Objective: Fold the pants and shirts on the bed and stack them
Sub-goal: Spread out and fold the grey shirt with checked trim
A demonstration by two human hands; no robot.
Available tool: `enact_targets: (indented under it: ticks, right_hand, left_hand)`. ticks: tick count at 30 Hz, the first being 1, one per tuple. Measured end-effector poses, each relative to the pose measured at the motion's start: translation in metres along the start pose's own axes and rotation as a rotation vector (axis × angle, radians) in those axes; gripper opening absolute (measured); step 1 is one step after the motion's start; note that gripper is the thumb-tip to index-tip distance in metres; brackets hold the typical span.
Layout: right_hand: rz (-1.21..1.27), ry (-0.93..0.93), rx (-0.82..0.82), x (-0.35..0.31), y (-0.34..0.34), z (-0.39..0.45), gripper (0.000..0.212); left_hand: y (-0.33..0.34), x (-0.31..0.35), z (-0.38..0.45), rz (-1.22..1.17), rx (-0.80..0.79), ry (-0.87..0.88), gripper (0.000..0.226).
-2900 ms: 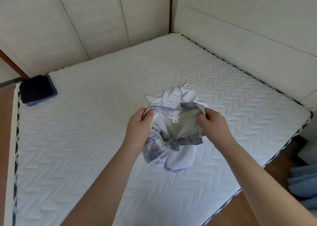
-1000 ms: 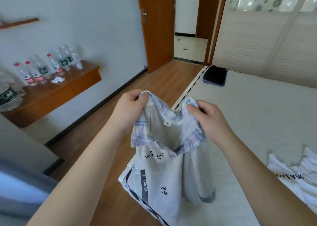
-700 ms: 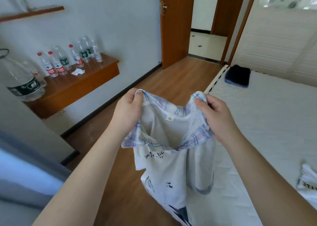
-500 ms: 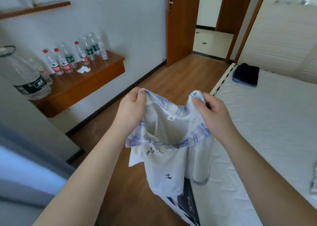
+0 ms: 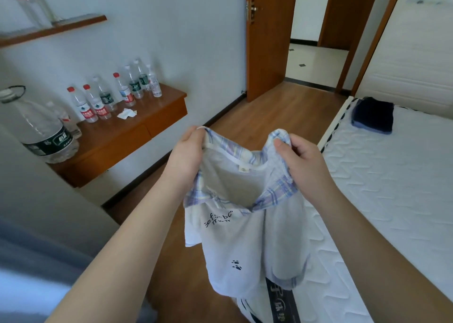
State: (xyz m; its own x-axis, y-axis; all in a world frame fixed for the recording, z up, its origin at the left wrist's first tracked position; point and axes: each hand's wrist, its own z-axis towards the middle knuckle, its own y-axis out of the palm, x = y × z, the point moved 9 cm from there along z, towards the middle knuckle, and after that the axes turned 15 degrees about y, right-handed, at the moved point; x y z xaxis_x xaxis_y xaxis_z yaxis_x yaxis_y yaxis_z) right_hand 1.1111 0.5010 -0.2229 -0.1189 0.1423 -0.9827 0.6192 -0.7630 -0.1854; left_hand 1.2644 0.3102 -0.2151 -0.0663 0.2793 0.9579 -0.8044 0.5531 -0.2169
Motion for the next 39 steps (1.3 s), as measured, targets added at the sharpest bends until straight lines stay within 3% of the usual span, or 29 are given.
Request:
enact_targets:
  ticks: [7,15,22,28,31,35,39]
  right_hand:
    - [-0.02,0.039,-0.034,-0.006,0.049,0.059,0.038]
    - [-0.117,0.059,0.084,-0.005,0.114,0.132,0.032]
    - [-0.216,0.124,0.209,-0.009,0.181,0.198,0.033]
    - [-0.243,0.206,0.307,0.008,0.189,0.218,0.031]
    - [-0.278,0.242,0.316,0.016,0.181,0.232,0.032]
    - [-0.275,0.341,0.467,0.025,0.155,0.239,0.035]
    - [-0.048,0.363,0.341,0.03,0.152,0.253,0.046]
  left_hand:
    - [-0.017,-0.031,0.063,-0.167,-0.024,-0.127,0.029]
    - [-0.049,-0.086,0.175,-0.189,-0.02,-0.149,0.031]
    - [-0.068,-0.111,0.259,-0.177,-0.175,0.051,0.022]
    - [-0.083,-0.132,0.303,-0.226,-0.15,-0.029,0.024]
    - [-0.07,-0.134,0.312,-0.216,-0.201,-0.024,0.026]
    - [-0.038,-0.137,0.326,-0.242,-0.282,-0.055,0.029]
    - [0.002,-0.141,0.335,-0.332,-0.357,-0.157,0.026]
